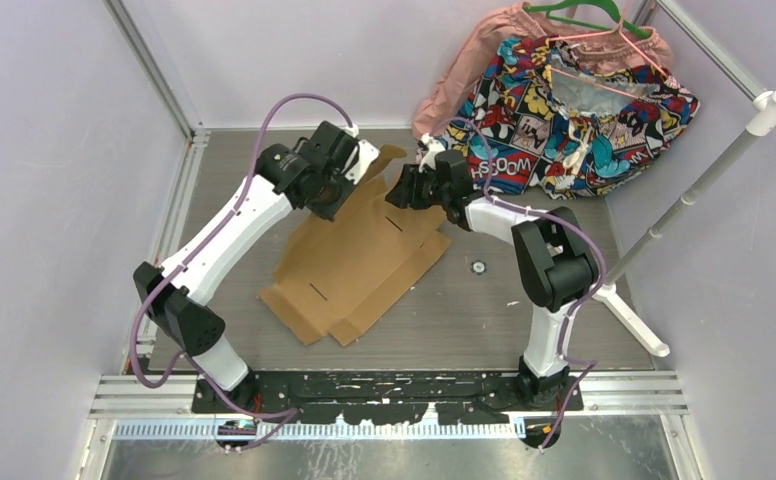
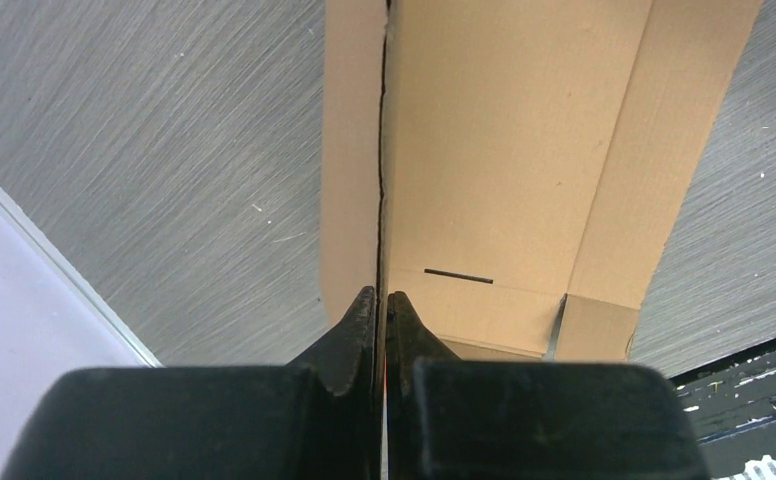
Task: Fold the paper box
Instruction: Fold the paper box at the center of the board.
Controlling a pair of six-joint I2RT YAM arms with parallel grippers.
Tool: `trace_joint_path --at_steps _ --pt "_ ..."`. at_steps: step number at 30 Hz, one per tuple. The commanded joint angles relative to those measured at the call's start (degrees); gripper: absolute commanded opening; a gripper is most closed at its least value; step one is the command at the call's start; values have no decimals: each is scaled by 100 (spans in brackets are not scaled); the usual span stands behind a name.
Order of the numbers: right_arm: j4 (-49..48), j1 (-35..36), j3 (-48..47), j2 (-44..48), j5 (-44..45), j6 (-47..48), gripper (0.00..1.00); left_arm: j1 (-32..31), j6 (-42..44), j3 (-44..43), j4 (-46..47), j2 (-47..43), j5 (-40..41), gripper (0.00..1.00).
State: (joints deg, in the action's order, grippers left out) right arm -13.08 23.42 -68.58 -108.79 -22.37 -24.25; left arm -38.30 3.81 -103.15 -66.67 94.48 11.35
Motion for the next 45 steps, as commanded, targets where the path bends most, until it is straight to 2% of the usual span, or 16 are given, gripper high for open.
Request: trace_joint_path --at_steps 1,6,18,32,45 --pt "-742 -77 -75 -133 59 852 51 -35 122 -368 -91 -273 -175 2" --pt "-1914 -160 361 -345 -95 989 52 -29 214 -471 -222 -287 -309 2" --pt "-3686 -600 110 -1199 -1050 361 55 -19 371 -732 -457 -213 -617 2" --pt "-4410 -655 -320 -1648 -1886 -115 56 5 410 -873 -452 38 -845 1" --pt "-4588 -654 -239 -1840 -2004 -227 47 25 412 -817 -313 115 -871 1"
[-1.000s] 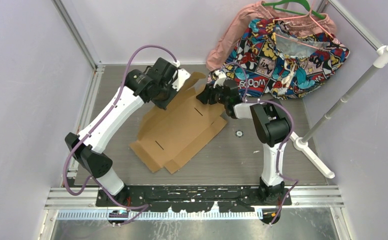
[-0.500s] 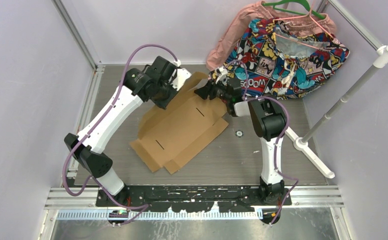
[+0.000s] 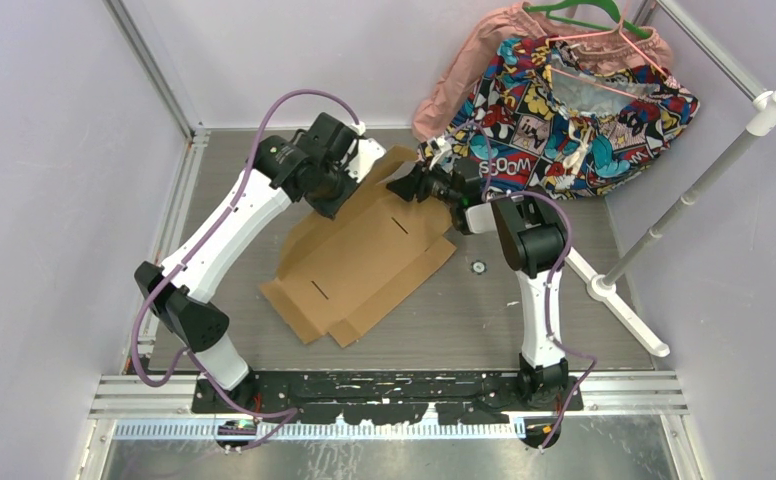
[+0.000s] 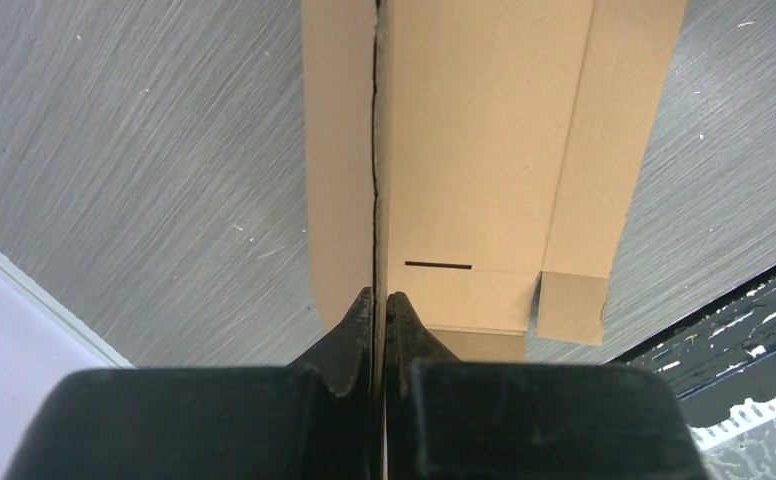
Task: Fold the paper box
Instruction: Fold the paper box at the center of the board.
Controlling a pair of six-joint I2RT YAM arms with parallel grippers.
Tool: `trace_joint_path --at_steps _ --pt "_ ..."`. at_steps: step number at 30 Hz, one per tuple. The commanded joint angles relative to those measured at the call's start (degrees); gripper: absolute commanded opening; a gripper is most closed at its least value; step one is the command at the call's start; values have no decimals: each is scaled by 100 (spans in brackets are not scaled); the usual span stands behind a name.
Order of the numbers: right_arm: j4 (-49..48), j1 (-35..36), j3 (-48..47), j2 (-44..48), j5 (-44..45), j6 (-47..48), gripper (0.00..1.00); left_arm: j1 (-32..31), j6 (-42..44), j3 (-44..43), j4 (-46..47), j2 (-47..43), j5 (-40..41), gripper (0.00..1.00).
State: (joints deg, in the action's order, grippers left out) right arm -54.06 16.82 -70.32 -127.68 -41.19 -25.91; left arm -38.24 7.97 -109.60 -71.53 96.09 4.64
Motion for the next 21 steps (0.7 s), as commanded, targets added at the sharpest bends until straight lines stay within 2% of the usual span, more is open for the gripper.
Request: trace_joint_path --at_steps 1,10,21 --pt "-472 6 -65 50 -120 -41 46 17 -4 -155 178 -48 -201 0" --pt "-209 94 -55 129 -84 4 33 47 -39 -123 247 -89 -210 1" --pt "702 474 357 716 349 634 27 79 -193 -17 439 -62 -244 1"
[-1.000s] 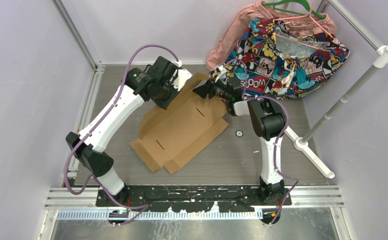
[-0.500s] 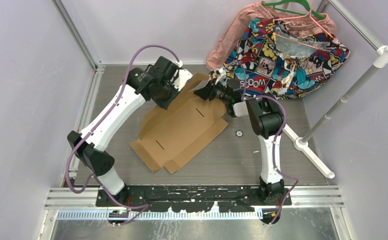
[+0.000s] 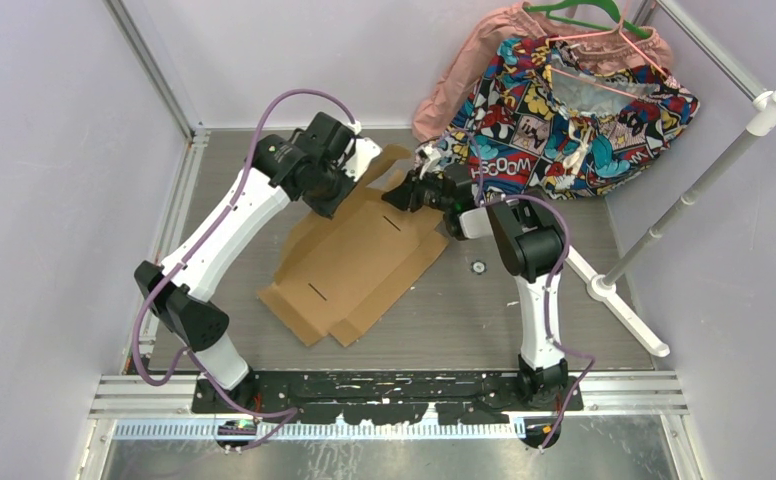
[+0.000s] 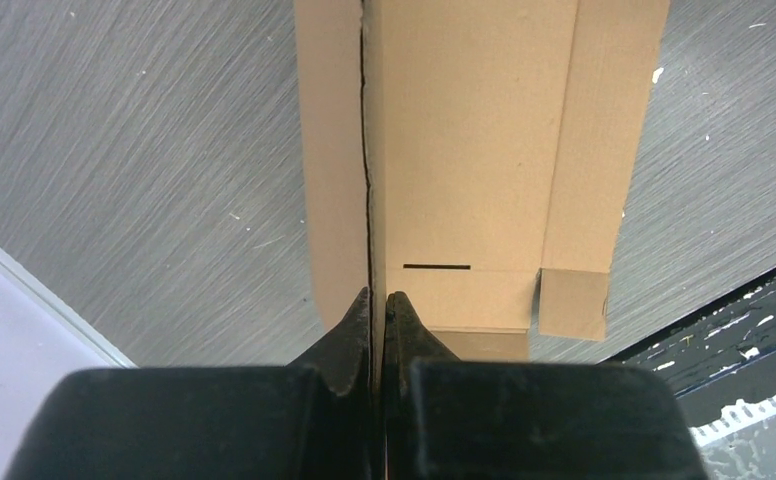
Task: Fold the paper box
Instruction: Fold the paper box at the center of the board.
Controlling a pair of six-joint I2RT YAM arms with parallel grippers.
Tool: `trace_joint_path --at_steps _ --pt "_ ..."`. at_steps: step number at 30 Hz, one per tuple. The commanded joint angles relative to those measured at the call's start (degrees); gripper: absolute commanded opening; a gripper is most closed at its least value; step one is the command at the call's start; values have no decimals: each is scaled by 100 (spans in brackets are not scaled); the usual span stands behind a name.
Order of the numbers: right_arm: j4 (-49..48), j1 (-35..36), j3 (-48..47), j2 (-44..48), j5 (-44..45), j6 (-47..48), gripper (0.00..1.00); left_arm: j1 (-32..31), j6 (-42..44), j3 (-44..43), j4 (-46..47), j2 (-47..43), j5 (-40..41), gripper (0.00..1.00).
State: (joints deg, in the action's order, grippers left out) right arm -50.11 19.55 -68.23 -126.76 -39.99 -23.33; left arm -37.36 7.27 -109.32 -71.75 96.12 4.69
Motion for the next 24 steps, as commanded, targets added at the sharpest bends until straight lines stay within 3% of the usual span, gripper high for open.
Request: trace_joint_path --at_steps 1,12,24 --pt "383 277 217 693 328 447 27 -9 -140 -27 482 -59 -263 0" --pt "457 851 640 902 806 404 27 -11 -285 296 751 -170 -376 1" --pt "373 835 1018 1147 1182 150 38 3 -275 503 819 -276 -280 1"
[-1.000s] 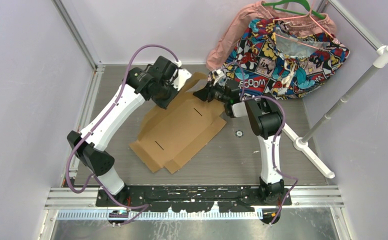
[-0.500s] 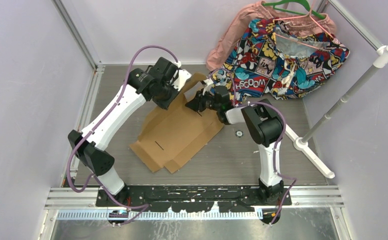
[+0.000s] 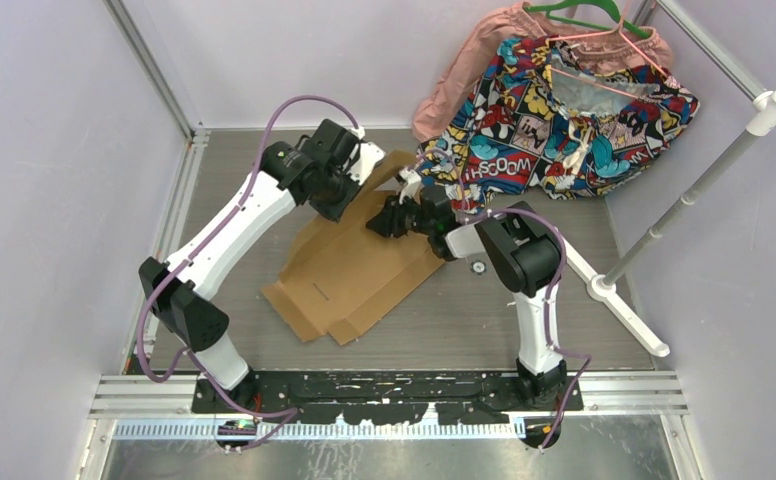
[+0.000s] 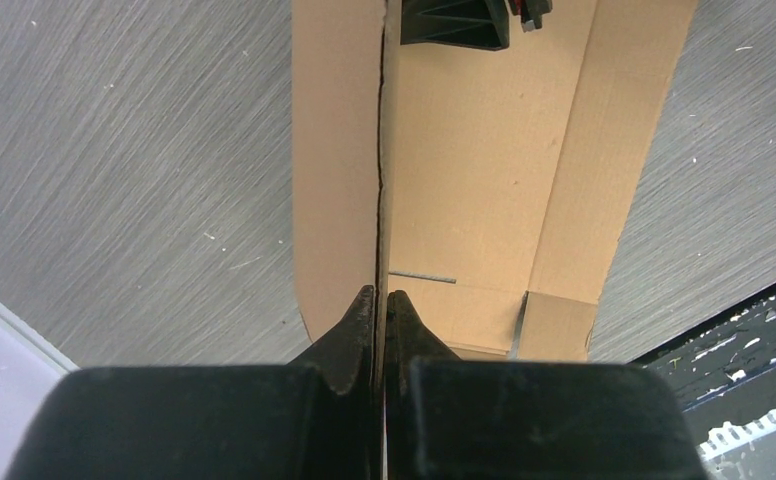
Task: Fold the paper box
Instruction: Fold the paper box at the center of the board.
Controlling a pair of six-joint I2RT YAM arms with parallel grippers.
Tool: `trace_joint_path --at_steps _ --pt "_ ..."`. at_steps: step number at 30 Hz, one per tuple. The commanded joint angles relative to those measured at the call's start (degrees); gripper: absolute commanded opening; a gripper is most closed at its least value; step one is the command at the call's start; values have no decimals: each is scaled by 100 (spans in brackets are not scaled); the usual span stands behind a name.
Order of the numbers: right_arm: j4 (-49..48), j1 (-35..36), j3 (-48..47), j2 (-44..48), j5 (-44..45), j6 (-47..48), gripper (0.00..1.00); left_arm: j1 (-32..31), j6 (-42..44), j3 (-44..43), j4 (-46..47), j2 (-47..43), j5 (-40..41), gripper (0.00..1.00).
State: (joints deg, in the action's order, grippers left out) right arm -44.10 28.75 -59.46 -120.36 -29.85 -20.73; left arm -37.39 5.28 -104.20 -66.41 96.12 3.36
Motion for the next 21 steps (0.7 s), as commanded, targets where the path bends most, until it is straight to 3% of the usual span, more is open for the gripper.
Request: trace_joint_path --at_steps 1,5,15,21 --pt "-251 -124 243 631 183 -244 39 16 -64 7 284 -287 -134 0" --pt "470 -265 398 1229 270 -638 38 48 -20 76 295 -333 -97 0" --pt "4780 -273 -107 2803 1245 -500 40 89 75 228 346 -474 -2 0" --pt "6094 -371 95 3233 1672 -965 41 89 122 291 340 -519 63 0"
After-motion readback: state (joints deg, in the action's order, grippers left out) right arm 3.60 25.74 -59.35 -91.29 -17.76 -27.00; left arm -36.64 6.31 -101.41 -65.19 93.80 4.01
